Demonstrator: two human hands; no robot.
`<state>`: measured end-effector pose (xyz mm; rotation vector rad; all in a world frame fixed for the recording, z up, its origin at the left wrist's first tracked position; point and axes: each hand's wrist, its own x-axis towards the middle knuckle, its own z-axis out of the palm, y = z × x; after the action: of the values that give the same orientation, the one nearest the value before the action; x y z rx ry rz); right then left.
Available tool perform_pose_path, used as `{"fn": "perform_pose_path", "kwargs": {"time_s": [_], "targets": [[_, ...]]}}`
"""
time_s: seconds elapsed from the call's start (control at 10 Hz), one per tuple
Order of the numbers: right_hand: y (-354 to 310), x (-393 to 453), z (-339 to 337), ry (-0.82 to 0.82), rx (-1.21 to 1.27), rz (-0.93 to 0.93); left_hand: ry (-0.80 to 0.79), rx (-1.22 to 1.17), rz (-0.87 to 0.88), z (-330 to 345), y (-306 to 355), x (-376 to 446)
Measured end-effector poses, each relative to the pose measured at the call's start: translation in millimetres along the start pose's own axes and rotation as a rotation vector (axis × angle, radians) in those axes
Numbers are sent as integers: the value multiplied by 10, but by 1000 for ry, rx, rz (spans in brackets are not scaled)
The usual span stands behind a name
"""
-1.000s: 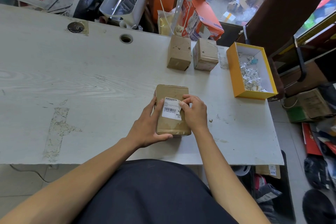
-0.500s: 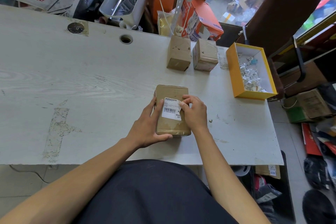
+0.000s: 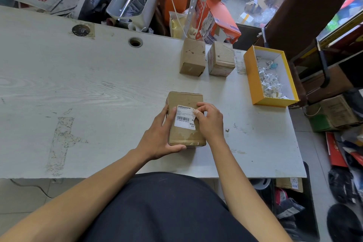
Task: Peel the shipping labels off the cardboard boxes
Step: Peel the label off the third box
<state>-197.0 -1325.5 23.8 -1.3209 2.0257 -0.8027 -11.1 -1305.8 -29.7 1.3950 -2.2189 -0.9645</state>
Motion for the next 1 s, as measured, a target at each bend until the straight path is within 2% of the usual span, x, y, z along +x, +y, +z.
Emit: {"fn": "perform_pose_path", "kwargs": {"time_s": [1.0], "targets": [[5, 7, 3, -5, -16, 8, 3, -3, -7, 7, -5, -8]]}}
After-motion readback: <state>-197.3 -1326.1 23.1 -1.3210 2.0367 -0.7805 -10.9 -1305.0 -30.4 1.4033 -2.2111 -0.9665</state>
